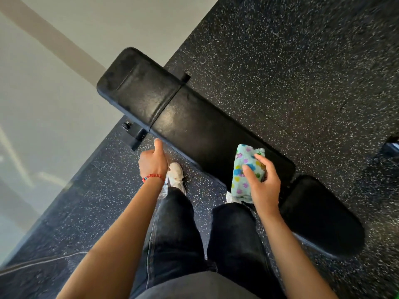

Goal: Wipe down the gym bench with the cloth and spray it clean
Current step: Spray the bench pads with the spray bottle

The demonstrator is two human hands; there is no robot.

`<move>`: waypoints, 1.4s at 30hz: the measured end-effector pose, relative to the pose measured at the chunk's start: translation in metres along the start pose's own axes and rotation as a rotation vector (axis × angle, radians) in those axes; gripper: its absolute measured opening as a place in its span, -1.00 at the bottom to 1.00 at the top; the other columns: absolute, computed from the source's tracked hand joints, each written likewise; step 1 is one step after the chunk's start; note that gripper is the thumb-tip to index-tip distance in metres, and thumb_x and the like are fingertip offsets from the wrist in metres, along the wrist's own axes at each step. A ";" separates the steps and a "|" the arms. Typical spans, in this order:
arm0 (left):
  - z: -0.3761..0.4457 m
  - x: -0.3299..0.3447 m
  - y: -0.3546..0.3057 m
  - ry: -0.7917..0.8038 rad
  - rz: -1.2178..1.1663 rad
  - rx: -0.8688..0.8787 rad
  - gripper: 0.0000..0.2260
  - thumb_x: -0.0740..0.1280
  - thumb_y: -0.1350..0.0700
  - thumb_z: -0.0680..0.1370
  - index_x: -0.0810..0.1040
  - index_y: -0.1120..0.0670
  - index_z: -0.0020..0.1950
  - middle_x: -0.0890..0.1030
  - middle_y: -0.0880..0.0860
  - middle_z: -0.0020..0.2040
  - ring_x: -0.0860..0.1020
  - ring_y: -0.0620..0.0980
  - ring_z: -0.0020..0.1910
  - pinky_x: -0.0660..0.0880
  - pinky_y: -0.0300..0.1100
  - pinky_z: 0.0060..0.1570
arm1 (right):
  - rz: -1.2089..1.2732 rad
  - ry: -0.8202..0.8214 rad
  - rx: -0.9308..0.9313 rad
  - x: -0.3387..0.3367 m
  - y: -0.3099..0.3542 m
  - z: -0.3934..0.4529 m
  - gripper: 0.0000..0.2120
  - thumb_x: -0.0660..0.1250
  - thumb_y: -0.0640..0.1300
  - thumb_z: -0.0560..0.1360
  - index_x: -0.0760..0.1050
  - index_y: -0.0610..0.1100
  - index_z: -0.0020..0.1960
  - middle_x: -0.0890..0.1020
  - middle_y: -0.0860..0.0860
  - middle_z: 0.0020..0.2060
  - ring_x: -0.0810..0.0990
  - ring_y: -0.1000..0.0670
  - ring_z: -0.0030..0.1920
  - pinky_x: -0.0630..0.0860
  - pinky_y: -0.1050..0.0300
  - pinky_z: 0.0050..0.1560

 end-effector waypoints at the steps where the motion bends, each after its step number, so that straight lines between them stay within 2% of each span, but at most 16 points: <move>1: 0.014 -0.009 -0.004 -0.004 0.003 0.004 -0.53 0.10 -0.23 0.36 0.26 0.10 -0.57 0.31 0.04 -0.57 0.25 0.02 -0.55 0.18 -0.15 -0.50 | 0.003 -0.001 0.009 0.014 0.004 -0.001 -0.70 0.41 -0.12 0.44 0.48 0.07 0.14 0.54 0.16 0.07 0.54 0.17 0.09 0.53 0.39 -0.10; 5: 0.062 -0.037 -0.018 0.021 0.007 0.025 -0.57 0.09 -0.19 0.31 0.30 0.14 -0.56 0.32 0.05 -0.56 0.26 0.03 -0.53 0.22 -0.12 -0.47 | 0.030 0.003 0.030 0.066 0.023 -0.006 -0.69 0.41 -0.12 0.44 0.48 0.07 0.14 0.55 0.15 0.08 0.56 0.18 0.06 0.58 0.27 -0.07; 7: 0.080 -0.046 -0.023 0.025 0.004 0.018 -0.50 0.04 -0.25 0.28 0.39 0.16 -0.53 0.39 0.07 -0.55 0.32 0.04 -0.52 0.27 -0.13 -0.46 | 0.055 0.014 0.025 0.087 0.034 -0.007 -0.70 0.41 -0.12 0.43 0.49 0.08 0.13 0.55 0.20 0.05 0.57 0.24 0.02 0.58 0.30 -0.11; 11: 0.109 -0.062 -0.032 0.018 -0.008 0.008 -0.45 0.04 -0.32 0.34 0.34 0.12 -0.58 0.40 0.04 -0.58 0.35 0.02 -0.54 0.27 -0.16 -0.48 | 0.040 0.017 0.022 0.121 0.051 -0.002 -0.67 0.41 -0.13 0.44 0.48 0.01 0.18 0.53 0.22 0.05 0.54 0.29 0.02 0.54 0.39 -0.17; 14: 0.127 -0.071 -0.039 0.025 -0.037 0.009 -0.50 0.07 -0.22 0.38 0.35 0.10 -0.61 0.39 0.01 -0.60 0.35 -0.01 -0.55 0.25 -0.19 -0.49 | 0.031 0.017 0.020 0.143 0.063 0.003 -0.66 0.41 -0.14 0.43 0.49 0.01 0.19 0.52 0.25 0.03 0.53 0.33 0.00 0.53 0.41 -0.19; 18: 0.145 -0.088 -0.046 -0.012 -0.089 0.009 -0.56 0.16 -0.03 0.48 0.24 0.05 -0.59 0.27 -0.07 -0.64 0.23 -0.11 -0.63 0.14 -0.23 -0.51 | 0.029 0.050 0.037 0.168 0.075 0.008 -0.65 0.41 -0.13 0.42 0.48 0.03 0.19 0.52 0.23 0.06 0.56 0.23 0.02 0.57 0.30 -0.15; 22: 0.161 -0.105 -0.044 -0.063 -0.120 -0.052 -0.52 0.16 -0.07 0.52 0.18 0.04 -0.57 0.22 -0.04 -0.61 0.16 -0.04 -0.57 0.10 -0.18 -0.49 | 0.003 0.081 0.005 0.183 0.086 0.013 -0.66 0.41 -0.14 0.43 0.49 0.03 0.18 0.53 0.23 0.05 0.54 0.30 0.02 0.54 0.39 -0.15; 26: 0.164 -0.116 -0.041 -0.105 -0.153 -0.081 -0.54 0.14 -0.05 0.54 0.17 0.04 -0.55 0.23 -0.02 -0.58 0.15 -0.03 -0.55 0.10 -0.19 -0.48 | -0.015 0.115 -0.026 0.190 0.093 0.020 -0.66 0.41 -0.14 0.43 0.49 0.01 0.18 0.55 0.19 0.08 0.55 0.17 0.08 0.57 0.27 -0.07; 30: 0.156 -0.123 -0.035 -0.158 -0.216 -0.128 -0.57 0.14 0.01 0.54 0.20 0.06 -0.53 0.25 0.00 -0.56 0.16 -0.04 -0.53 0.09 -0.20 -0.47 | -0.015 0.159 -0.048 0.194 0.102 0.028 -0.67 0.42 -0.13 0.42 0.49 0.07 0.15 0.55 0.22 0.05 0.56 0.15 0.09 0.57 0.30 -0.09; 34: 0.139 -0.129 -0.027 -0.212 -0.262 -0.178 -0.53 0.13 -0.06 0.56 0.20 0.05 -0.53 0.27 -0.01 -0.57 0.18 -0.04 -0.54 0.10 -0.19 -0.47 | -0.049 0.216 -0.060 0.196 0.109 0.035 -0.68 0.42 -0.12 0.41 0.50 0.12 0.12 0.53 0.25 0.05 0.54 0.14 0.11 0.56 0.09 0.06; 36: 0.129 -0.133 -0.022 -0.235 -0.307 -0.193 -0.49 0.13 -0.11 0.57 0.21 0.05 -0.55 0.30 -0.04 -0.66 0.24 -0.07 -0.58 0.11 -0.17 -0.48 | -0.071 0.264 -0.075 0.199 0.114 0.037 -0.68 0.42 -0.12 0.41 0.50 0.14 0.11 0.52 0.27 0.05 0.54 0.13 0.11 0.56 0.02 0.08; 38: 0.118 -0.134 -0.018 -0.236 -0.380 -0.175 -0.49 0.14 -0.11 0.57 0.23 0.04 -0.56 0.31 -0.08 -0.73 0.27 -0.17 -0.67 0.14 -0.17 -0.47 | -0.092 0.311 -0.103 0.200 0.121 0.038 -0.68 0.42 -0.13 0.41 0.50 0.13 0.11 0.53 0.26 0.05 0.54 0.11 0.11 0.56 -0.03 0.09; 40: 0.105 -0.135 -0.010 -0.234 -0.457 -0.167 -0.48 0.12 -0.11 0.58 0.31 0.05 -0.56 0.38 -0.09 -0.70 0.32 -0.21 -0.65 0.28 -0.16 -0.42 | -0.111 0.358 -0.139 0.202 0.127 0.038 -0.69 0.42 -0.15 0.42 0.50 0.10 0.11 0.54 0.21 0.06 0.55 0.08 0.12 0.54 -0.09 0.12; 42: 0.091 -0.140 0.000 -0.250 -0.513 -0.181 -0.45 0.08 -0.14 0.59 0.43 0.08 -0.54 0.49 -0.03 -0.59 0.42 -0.08 -0.55 0.40 -0.13 -0.30 | -0.137 0.412 -0.170 0.207 0.132 0.037 -0.69 0.42 -0.16 0.42 0.50 0.09 0.11 0.56 0.14 0.07 0.54 0.05 0.13 0.52 -0.10 0.14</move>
Point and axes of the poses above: each hand's wrist, its own z-axis towards the middle knuckle, its own x-axis out of the palm, y = z × x, the point moved 7 cm from there along z, towards the middle knuckle
